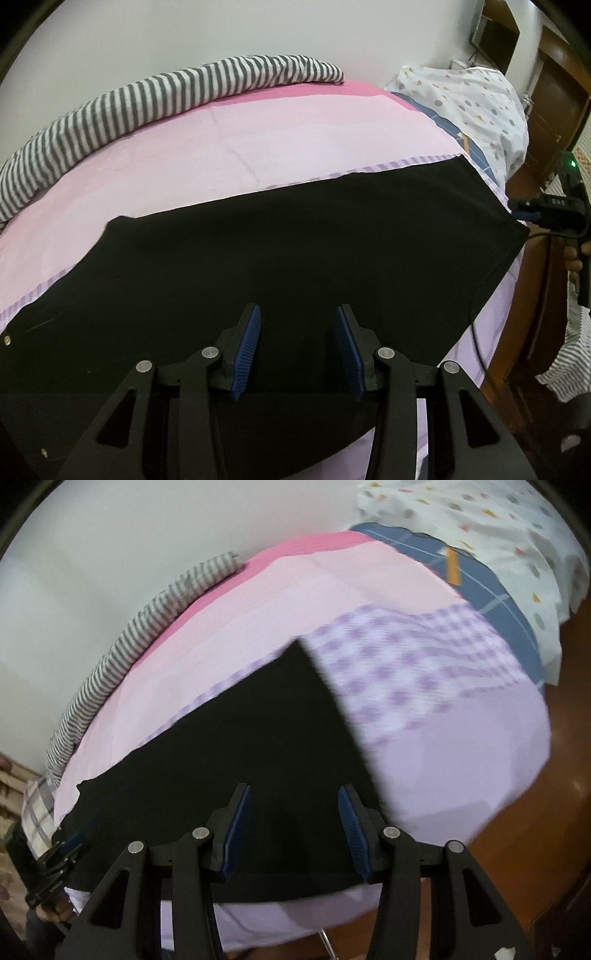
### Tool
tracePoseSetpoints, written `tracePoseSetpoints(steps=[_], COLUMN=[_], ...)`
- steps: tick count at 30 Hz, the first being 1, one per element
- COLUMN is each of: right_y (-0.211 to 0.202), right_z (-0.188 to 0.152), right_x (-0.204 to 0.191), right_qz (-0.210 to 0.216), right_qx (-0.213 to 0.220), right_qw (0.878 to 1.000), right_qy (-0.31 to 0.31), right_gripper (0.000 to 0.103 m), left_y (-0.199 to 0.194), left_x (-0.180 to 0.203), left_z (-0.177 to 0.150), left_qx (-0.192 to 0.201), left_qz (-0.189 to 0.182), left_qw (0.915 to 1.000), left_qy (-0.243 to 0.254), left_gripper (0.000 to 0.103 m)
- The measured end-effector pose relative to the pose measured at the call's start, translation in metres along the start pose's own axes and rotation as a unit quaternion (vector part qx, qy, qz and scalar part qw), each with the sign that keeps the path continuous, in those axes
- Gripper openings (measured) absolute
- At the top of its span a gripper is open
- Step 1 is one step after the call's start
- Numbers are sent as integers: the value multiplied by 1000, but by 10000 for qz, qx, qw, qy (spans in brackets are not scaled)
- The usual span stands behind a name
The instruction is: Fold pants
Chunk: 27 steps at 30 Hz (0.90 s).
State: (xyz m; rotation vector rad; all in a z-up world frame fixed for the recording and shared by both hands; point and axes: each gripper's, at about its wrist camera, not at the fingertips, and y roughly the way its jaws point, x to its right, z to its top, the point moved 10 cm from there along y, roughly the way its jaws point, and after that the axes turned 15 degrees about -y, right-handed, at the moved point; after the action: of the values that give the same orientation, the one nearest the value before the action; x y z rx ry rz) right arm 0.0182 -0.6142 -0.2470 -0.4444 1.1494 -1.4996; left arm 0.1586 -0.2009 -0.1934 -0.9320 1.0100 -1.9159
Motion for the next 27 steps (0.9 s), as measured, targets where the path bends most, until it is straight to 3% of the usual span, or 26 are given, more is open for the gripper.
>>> tracePoseSetpoints(steps=[5, 16, 24, 27], right_y=[-5, 3, 6, 12], right_z=[-2, -6, -19, -23], right_x=[32, 24, 3, -3], right_qz=[476, 1310, 2256, 2395], right_qx=[7, 90, 180, 141], right_qw=[9986, 9909, 9719, 9669], right_qy=[229, 286, 653, 870], right_gripper=[46, 46, 46, 35], left_y=[7, 23, 36, 36], left_x=[12, 23, 25, 24], left_z=[1, -3, -8, -8], left_qx=[-60, -250, -356, -304], left_qz=[83, 361, 468, 458], left_qw=[9999, 9990, 9981, 9983], left_qy=[49, 122, 171, 186], left_gripper=[44, 44, 44, 45])
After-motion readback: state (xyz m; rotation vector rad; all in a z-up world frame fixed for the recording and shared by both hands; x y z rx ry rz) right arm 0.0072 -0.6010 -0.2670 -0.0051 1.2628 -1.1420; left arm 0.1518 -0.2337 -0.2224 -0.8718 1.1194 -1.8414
